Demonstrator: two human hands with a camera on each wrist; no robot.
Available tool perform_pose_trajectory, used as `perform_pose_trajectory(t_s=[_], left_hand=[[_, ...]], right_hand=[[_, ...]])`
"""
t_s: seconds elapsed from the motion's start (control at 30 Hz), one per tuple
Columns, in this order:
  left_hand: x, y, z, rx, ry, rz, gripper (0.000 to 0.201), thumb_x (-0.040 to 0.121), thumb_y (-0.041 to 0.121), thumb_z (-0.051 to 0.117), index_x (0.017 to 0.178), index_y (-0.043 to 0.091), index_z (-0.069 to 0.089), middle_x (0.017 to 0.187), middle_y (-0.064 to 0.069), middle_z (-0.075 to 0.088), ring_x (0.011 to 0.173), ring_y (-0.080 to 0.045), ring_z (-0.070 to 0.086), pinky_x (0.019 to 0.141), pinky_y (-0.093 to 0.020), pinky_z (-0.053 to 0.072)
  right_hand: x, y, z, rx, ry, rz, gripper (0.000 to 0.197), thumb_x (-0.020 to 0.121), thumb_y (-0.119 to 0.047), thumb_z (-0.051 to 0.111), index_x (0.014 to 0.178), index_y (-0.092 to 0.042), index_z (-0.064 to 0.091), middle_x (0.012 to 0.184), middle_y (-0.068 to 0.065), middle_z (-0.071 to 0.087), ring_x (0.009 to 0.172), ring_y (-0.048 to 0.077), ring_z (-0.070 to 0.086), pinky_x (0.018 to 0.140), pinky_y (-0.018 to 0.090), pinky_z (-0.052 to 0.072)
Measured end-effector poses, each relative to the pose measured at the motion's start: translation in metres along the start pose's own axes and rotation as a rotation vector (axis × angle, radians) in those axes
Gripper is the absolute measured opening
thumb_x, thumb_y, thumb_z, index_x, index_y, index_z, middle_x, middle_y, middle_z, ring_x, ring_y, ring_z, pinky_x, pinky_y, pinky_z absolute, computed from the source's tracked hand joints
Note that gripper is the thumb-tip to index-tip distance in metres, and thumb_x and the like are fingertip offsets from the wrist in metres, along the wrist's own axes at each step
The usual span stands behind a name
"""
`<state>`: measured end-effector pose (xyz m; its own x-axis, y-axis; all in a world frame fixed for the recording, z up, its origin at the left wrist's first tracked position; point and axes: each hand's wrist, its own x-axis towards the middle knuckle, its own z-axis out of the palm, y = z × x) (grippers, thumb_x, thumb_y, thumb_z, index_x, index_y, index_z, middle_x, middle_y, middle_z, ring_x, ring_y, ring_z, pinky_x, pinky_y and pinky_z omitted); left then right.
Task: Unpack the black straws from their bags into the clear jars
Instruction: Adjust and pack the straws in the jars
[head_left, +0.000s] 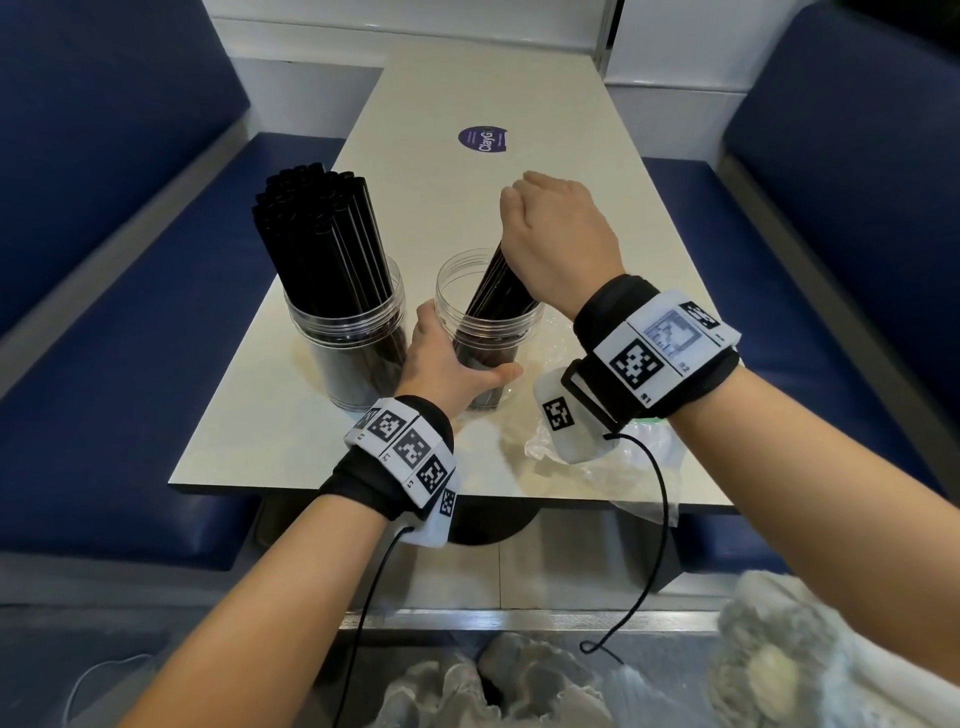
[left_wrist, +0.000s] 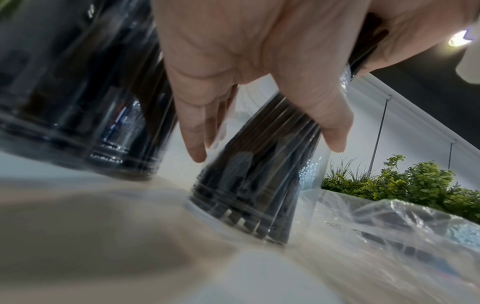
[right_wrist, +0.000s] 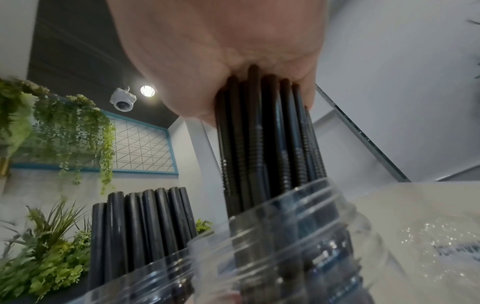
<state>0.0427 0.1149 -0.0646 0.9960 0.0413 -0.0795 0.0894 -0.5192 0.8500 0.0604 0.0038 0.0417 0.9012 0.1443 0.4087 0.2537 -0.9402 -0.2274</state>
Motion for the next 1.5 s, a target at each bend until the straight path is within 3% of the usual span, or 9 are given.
perform_pose_trajectory(t_s=[0.2,0.43,0.63,0.77,0.93,1.07,1.23,1.33,1.5], left_hand=[[0.0,-0.001,0.0,0.003,-0.003,0.002,0.104,0.06,0.032,0.086,0.139,0.01,0.023,0.139,-0.011,0.042,0.13,-0.024,0.04,0.109,-0.038,0.036],[0.0,0.0,0.001,0.0,-0.01,-0.005,0.106,0.06,0.033,0.086,0.14,0.009,0.022,0.14,-0.011,0.04,0.131,-0.025,0.039,0.11,-0.041,0.036],[-0.001,0.001,0.001,0.008,-0.009,0.006,0.104,0.061,0.033,0.086,0.139,0.009,0.022,0.141,-0.01,0.039,0.131,-0.024,0.038,0.109,-0.037,0.035],[0.0,0.001,0.002,-0.001,-0.002,-0.002,0.106,0.06,0.032,0.087,0.14,0.009,0.022,0.141,-0.01,0.039,0.131,-0.024,0.039,0.109,-0.037,0.035],[-0.002,-0.001,0.004,-0.008,0.01,-0.014,0.108,0.059,0.035,0.087,0.14,0.008,0.02,0.142,-0.01,0.038,0.131,-0.025,0.039,0.109,-0.039,0.036],[-0.004,-0.002,0.005,-0.012,0.036,-0.013,0.112,0.057,0.037,0.087,0.141,0.007,0.018,0.143,-0.012,0.038,0.131,-0.027,0.041,0.108,-0.043,0.038],[-0.006,-0.001,0.005,-0.011,0.036,-0.018,0.112,0.059,0.037,0.086,0.141,0.006,0.016,0.144,-0.014,0.038,0.132,-0.028,0.04,0.109,-0.043,0.037],[-0.007,0.0,0.005,0.002,0.031,-0.017,0.112,0.06,0.037,0.085,0.142,0.005,0.015,0.146,-0.014,0.035,0.134,-0.027,0.037,0.11,-0.042,0.035],[-0.007,-0.001,0.005,-0.005,0.039,-0.017,0.111,0.06,0.037,0.086,0.141,0.005,0.016,0.146,-0.014,0.034,0.135,-0.027,0.035,0.11,-0.041,0.035]], right_hand=[[0.006,0.001,0.001,0.062,0.048,0.083,0.039,0.095,-0.02,0.022,0.056,-0.022,0.019,0.082,0.002,0.042,0.098,0.031,0.05,0.096,0.041,0.034],[0.002,0.002,-0.005,0.154,-0.057,0.108,0.029,0.098,-0.015,0.025,0.094,-0.008,0.053,0.112,0.022,0.059,0.105,0.034,0.052,0.09,0.039,0.038],[-0.001,0.006,-0.001,0.172,-0.097,0.175,0.014,0.098,-0.019,0.023,0.091,-0.017,0.035,0.116,0.019,0.057,0.088,0.017,0.033,0.077,0.03,0.026],[-0.01,0.0,-0.004,0.32,-0.024,0.148,0.016,0.093,0.001,0.029,0.083,-0.011,0.033,0.101,0.026,0.059,0.08,0.026,0.033,0.075,0.033,0.022],[-0.005,0.001,-0.002,0.278,-0.001,0.192,0.014,0.097,-0.014,0.025,0.088,-0.016,0.036,0.108,0.022,0.058,0.086,0.019,0.033,0.077,0.03,0.026],[-0.006,-0.002,-0.002,0.259,-0.039,0.168,0.025,0.095,-0.003,0.026,0.072,-0.01,0.032,0.078,0.016,0.049,0.081,0.024,0.033,0.073,0.031,0.022],[-0.003,-0.004,-0.002,0.221,-0.049,0.176,0.027,0.097,-0.024,0.028,0.082,-0.008,0.043,0.088,0.013,0.052,0.091,0.029,0.044,0.096,0.041,0.039],[-0.007,-0.005,-0.006,0.225,-0.091,0.173,0.052,0.089,-0.058,0.036,0.113,-0.021,0.062,0.128,0.005,0.056,0.127,0.027,0.041,0.105,0.041,0.035],[-0.008,0.0,0.004,0.149,-0.025,0.129,0.042,0.088,-0.047,0.048,0.113,-0.016,0.061,0.12,0.005,0.055,0.12,0.026,0.038,0.088,0.03,0.036]])
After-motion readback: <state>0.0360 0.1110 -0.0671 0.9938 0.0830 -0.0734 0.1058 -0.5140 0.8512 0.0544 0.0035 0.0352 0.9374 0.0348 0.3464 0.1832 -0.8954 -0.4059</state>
